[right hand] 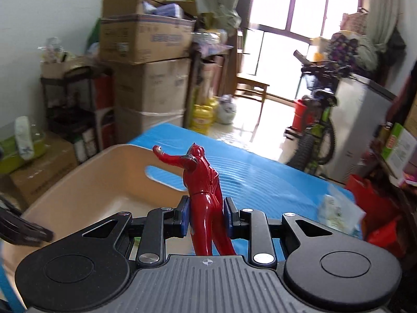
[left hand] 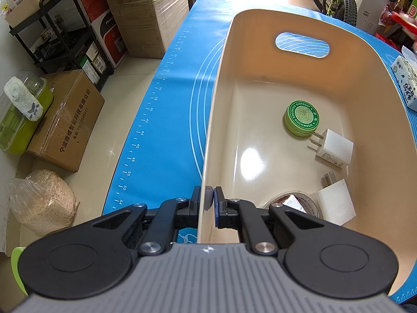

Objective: Organize rigid objects
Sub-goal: 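Carry the red figure into the basket and open the right gripper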

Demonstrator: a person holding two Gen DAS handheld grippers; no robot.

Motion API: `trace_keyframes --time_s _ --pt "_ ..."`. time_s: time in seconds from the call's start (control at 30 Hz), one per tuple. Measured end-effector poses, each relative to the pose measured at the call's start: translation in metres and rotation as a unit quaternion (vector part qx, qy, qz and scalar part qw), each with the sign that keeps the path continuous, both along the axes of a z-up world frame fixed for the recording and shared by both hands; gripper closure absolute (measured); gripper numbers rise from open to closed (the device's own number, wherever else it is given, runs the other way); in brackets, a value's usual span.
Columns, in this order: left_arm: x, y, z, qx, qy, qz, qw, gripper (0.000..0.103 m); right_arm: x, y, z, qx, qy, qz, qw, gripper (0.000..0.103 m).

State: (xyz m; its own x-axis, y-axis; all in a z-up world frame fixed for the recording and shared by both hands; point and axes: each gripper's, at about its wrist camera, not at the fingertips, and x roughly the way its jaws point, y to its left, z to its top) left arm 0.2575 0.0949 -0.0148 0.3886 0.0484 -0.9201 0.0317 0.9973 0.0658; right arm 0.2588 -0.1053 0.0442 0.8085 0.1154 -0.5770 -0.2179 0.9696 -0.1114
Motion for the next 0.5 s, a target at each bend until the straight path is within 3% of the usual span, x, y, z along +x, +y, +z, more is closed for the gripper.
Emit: trace_keyframes --time_s 0.5 --pt "0.000 0.000 0.000 0.000 0.000 0.000 1.0000 0.093 0.014 0.076 -0.055 0.018 0.128 0.046 0.991 0.067"
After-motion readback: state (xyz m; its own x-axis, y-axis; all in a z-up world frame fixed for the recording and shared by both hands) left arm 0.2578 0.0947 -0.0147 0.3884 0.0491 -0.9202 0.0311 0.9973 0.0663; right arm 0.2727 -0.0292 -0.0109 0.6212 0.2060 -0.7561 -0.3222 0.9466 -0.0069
